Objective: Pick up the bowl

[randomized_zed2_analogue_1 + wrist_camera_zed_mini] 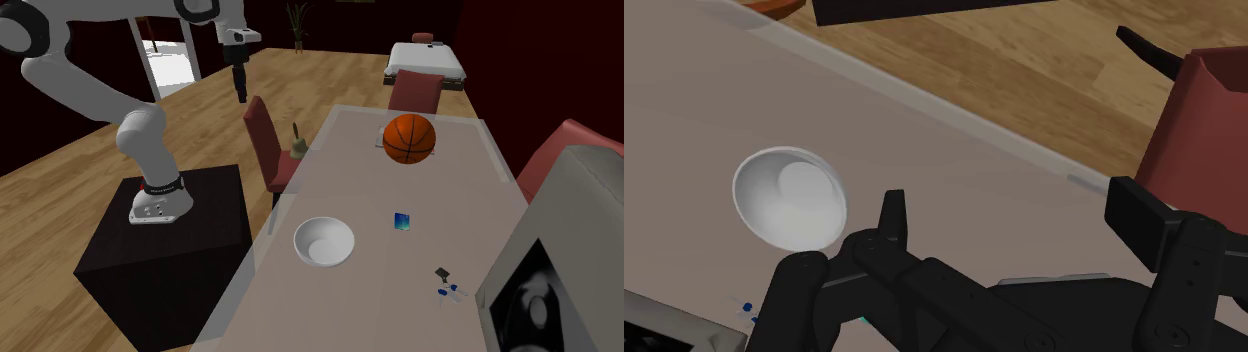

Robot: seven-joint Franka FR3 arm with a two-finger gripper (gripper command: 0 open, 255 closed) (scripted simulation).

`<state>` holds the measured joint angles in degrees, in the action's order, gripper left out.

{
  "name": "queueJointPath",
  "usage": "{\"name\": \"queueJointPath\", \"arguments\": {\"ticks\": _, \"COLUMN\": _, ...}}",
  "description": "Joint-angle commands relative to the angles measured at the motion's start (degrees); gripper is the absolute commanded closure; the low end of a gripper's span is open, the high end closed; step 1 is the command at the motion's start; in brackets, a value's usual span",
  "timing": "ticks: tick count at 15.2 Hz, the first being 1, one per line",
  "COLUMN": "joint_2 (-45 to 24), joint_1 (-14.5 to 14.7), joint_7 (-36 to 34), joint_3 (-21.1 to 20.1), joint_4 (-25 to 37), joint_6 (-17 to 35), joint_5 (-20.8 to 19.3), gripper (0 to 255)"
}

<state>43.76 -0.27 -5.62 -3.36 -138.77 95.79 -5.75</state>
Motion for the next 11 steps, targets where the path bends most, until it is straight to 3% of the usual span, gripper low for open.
{"name": "queueJointPath", "arguments": {"ticks": 1, "joint_2": 0.0, "joint_1": 0.0, "joint_7": 0.0, "joint_3": 0.0, "joint_4": 0.0, "joint_6": 0.0, "joint_5": 0.0, "gripper": 0}}
{"name": "queueJointPath", "arguments": {"ticks": 11, "joint_2": -12.0, "joint_1": -3.5, "joint_7": 6.0, "joint_3": 6.9, "joint_4": -6.1, "joint_6": 18.8, "joint_5": -5.2, "gripper": 0}}
